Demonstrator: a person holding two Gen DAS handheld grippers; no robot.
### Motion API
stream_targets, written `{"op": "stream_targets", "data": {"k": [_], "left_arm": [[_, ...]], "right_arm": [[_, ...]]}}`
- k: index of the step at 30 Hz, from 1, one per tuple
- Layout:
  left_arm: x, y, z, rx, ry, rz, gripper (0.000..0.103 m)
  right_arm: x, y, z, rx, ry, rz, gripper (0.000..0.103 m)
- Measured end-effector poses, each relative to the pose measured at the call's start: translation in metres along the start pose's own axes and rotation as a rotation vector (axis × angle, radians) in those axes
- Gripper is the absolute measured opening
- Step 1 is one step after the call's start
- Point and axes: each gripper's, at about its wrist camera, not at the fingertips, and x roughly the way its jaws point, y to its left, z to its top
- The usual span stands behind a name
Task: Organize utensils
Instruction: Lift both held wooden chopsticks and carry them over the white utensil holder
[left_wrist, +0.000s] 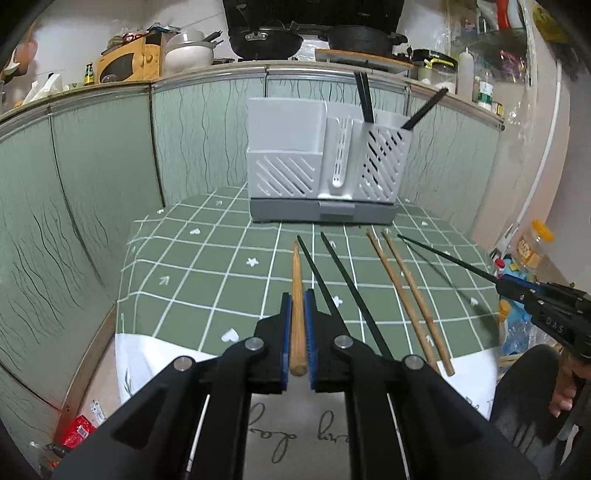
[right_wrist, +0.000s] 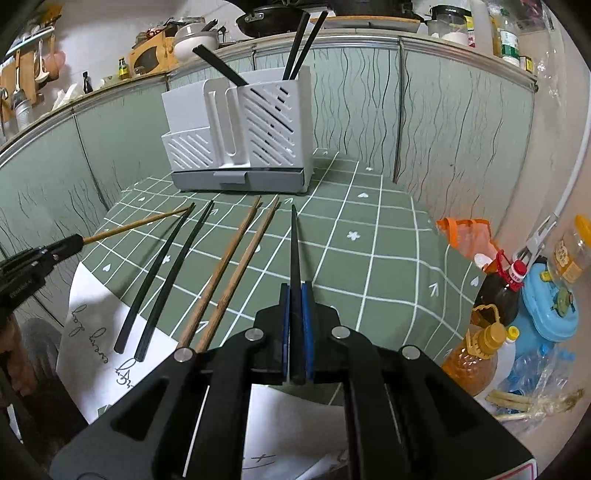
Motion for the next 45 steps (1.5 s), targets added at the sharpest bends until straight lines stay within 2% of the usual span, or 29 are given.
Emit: {"op": "stream_targets", "data": {"k": [14, 33, 45], "left_arm": [[-0.027, 0.017, 0.033, 0.006, -0.032, -0.051, 0.008], [-0.048, 0.023, 0.066, 0.034, -0.065, -0.149, 0.008], [-0.055, 0.018, 0.088, 0.068, -0.054, -0.196, 0.008]], "right_arm": [[-0.038, -0.004, 0.043, -0.024, -0.1, 0.03, 0.006], [-0.059, -0.004, 0.076, -0.02, -0.153, 0.079, 0.006], [-0.08, -0.003, 0.096, -0.033, -0.191, 0.108, 0.006]]}}
